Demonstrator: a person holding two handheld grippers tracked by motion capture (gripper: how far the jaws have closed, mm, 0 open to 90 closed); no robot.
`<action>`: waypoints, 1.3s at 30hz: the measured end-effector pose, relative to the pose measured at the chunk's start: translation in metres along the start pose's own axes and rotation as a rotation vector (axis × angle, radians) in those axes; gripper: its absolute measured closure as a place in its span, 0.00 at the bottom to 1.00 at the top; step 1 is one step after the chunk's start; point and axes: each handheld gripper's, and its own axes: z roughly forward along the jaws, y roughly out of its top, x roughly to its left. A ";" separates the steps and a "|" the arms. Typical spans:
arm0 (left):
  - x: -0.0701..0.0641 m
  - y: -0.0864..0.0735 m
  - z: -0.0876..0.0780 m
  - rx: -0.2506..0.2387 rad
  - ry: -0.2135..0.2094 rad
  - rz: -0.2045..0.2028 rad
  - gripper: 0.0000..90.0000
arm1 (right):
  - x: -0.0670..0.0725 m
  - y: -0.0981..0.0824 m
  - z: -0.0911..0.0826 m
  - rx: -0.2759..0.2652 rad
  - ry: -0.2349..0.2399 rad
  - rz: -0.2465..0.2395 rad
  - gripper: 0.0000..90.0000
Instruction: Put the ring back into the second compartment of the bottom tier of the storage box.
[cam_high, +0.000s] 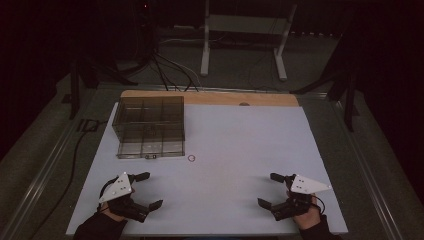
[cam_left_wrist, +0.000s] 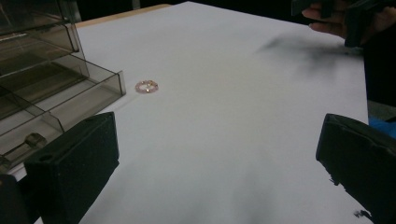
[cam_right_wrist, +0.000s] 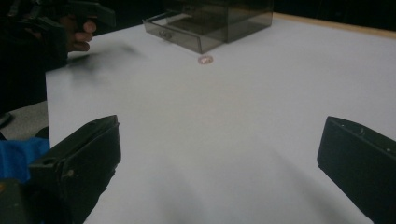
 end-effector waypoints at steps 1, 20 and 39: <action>0.000 0.000 0.000 0.000 0.000 0.000 0.00 | 0.000 0.000 0.001 0.006 0.001 0.006 0.00; -0.002 0.001 0.003 0.026 -0.027 0.014 0.00 | 0.004 0.002 0.008 0.021 0.031 -0.001 0.00; -0.005 0.015 0.006 0.019 -0.069 0.034 0.00 | 0.002 0.002 0.007 0.008 0.025 0.018 0.00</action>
